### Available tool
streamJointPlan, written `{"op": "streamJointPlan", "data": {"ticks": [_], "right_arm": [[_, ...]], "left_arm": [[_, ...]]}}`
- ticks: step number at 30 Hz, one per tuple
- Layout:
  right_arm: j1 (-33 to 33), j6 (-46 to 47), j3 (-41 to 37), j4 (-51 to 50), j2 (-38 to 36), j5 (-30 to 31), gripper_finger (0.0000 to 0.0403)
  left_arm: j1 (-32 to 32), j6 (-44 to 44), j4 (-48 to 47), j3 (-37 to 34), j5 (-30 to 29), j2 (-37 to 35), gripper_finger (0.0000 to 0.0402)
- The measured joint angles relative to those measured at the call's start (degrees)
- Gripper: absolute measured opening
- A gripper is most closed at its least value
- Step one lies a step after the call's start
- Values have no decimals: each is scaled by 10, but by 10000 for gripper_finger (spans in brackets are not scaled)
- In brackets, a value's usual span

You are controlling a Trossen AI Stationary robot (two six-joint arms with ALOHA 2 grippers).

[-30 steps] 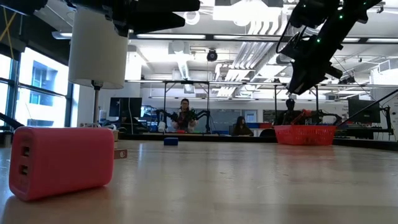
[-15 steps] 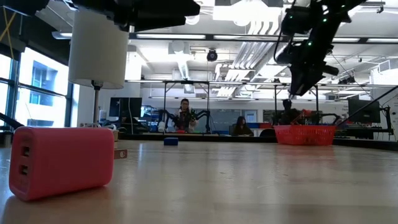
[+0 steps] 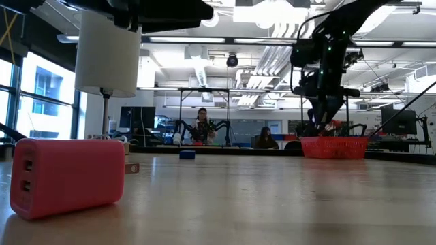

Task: Pick & Place Office items
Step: Put the white charger adapter into the top red basket

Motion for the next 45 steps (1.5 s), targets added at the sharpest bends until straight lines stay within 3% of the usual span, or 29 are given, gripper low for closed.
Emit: {"op": "streamJointPlan", "data": {"ticks": [23,35,45], "right_arm": [[-65,2,0,40,95,7,116],[-65,2,0,44,102,6,198],[-64,-29,0,44,86,55,201]], "left_arm": [[0,0,-26,0,0,0,294],[0,-18,-34,0,-1,0,294],[0,-50,-64,0,-1,0,294]]}}
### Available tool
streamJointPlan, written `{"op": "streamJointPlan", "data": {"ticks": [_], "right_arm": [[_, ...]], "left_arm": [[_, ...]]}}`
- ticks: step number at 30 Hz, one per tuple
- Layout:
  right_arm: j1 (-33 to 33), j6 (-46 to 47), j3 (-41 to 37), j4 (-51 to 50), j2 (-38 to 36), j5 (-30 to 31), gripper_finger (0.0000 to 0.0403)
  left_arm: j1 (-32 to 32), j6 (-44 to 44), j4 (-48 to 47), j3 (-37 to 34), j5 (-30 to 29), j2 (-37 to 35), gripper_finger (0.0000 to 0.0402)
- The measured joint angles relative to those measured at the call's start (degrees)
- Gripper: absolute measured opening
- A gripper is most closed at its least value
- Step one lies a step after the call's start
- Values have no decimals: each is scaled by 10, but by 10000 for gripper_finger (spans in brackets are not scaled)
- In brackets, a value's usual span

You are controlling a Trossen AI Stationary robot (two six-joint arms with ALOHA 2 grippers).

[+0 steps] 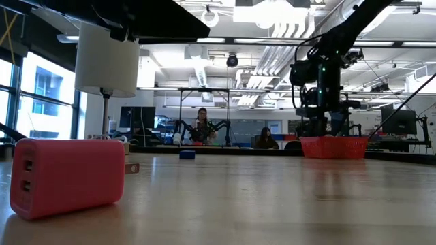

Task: Pick & Place Office items
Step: Put the white charger adapter into the top red basket, then put the blue digital clock into the bottom red basket

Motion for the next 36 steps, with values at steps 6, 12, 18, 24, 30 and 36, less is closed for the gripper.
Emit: {"op": "streamJointPlan", "data": {"ticks": [6,12,18,24,30,36], "right_arm": [[0,-11,0,-2,-49,17,201],[10,-9,0,-6,-115,16,201],[34,1,0,-6,-182,15,201],[76,0,0,-8,-249,15,201],[144,11,0,-35,-308,17,201],[227,61,0,-94,-346,50,201]], "left_arm": [[-3,0,0,0,0,0,294],[-3,26,-7,0,-1,0,294],[-16,26,-16,0,-34,0,294],[-38,21,-11,0,-61,0,294],[-55,12,-2,0,-63,0,294],[-68,6,-2,0,-99,0,294]]}}
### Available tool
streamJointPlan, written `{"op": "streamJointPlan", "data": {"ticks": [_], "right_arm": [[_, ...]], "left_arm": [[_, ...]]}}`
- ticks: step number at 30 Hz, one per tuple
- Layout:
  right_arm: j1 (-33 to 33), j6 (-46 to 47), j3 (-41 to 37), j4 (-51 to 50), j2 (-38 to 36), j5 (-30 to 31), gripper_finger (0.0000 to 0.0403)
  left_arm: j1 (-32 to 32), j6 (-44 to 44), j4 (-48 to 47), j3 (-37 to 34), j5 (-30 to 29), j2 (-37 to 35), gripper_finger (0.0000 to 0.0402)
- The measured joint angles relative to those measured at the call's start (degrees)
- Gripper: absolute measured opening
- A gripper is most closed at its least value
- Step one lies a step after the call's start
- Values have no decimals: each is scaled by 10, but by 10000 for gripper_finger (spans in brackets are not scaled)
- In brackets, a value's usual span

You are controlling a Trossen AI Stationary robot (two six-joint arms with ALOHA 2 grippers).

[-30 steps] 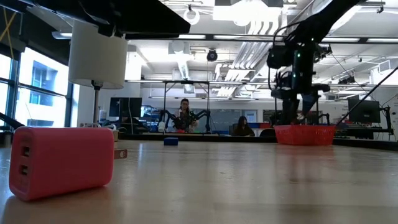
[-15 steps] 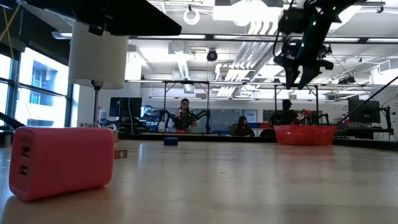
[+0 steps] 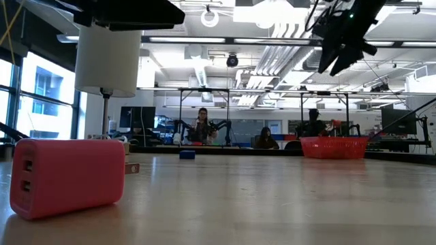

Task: Pick & Place Office items
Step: Put the blue digital clock into the bottom red basket

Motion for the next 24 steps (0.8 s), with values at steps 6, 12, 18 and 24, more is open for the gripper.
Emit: {"op": "streamJointPlan", "data": {"ticks": [6,12,18,24], "right_arm": [[84,56,0,-39,-22,75,201],[173,120,0,-82,-30,111,201],[276,193,-1,-112,-30,174,201],[368,254,-27,-107,-30,206,201]], "left_arm": [[-16,21,4,0,-44,0,294],[-20,14,18,0,-54,0,294],[-16,14,17,0,-29,0,294],[-9,33,20,0,74,-12,294]]}}
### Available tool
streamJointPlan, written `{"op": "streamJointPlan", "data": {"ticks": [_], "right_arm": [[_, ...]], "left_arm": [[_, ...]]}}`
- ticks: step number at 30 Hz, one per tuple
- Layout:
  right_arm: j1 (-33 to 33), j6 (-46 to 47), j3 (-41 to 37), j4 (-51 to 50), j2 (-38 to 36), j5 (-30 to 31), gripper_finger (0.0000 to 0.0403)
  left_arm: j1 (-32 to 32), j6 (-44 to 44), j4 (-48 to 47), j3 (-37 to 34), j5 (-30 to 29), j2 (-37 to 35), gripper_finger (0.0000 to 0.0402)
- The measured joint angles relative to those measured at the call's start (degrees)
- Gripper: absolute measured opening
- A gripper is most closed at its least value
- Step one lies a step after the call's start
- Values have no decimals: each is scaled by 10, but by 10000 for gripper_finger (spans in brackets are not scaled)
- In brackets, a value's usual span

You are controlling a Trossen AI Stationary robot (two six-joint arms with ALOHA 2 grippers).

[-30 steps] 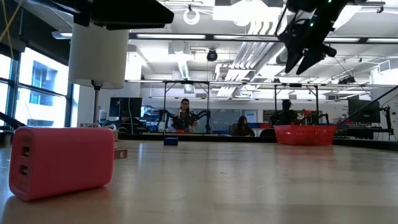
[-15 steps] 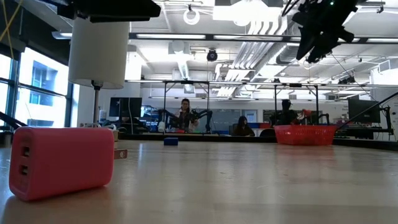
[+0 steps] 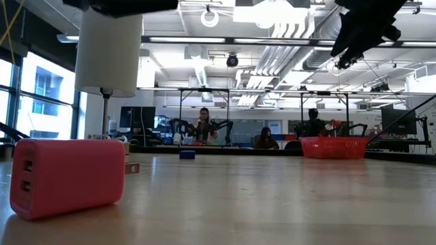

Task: Pick & Place Office items
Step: Put the blue digital clock into the bottom red basket

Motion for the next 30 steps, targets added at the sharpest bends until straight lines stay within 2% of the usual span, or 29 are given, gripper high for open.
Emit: {"op": "streamJointPlan", "data": {"ticks": [3,6,9,11,16,19,24,30], "right_arm": [[39,34,-17,1,0,13,201],[71,62,-35,3,0,28,201],[93,82,-47,4,0,41,201],[103,91,-51,5,0,52,201],[112,94,-55,6,0,63,201],[112,94,-55,6,0,62,201],[112,93,-55,7,0,61,201],[112,92,-55,7,0,61,201]], "left_arm": [[5,9,-2,0,36,-27,294],[24,-10,-28,0,103,-66,294],[60,-83,-87,0,208,-104,294],[89,-140,-126,0,251,-116,294],[148,-269,-185,0,259,-117,294],[174,-308,-196,0,260,-111,294],[197,-304,-207,0,261,-111,294],[197,-281,-208,0,267,-111,303]]}}
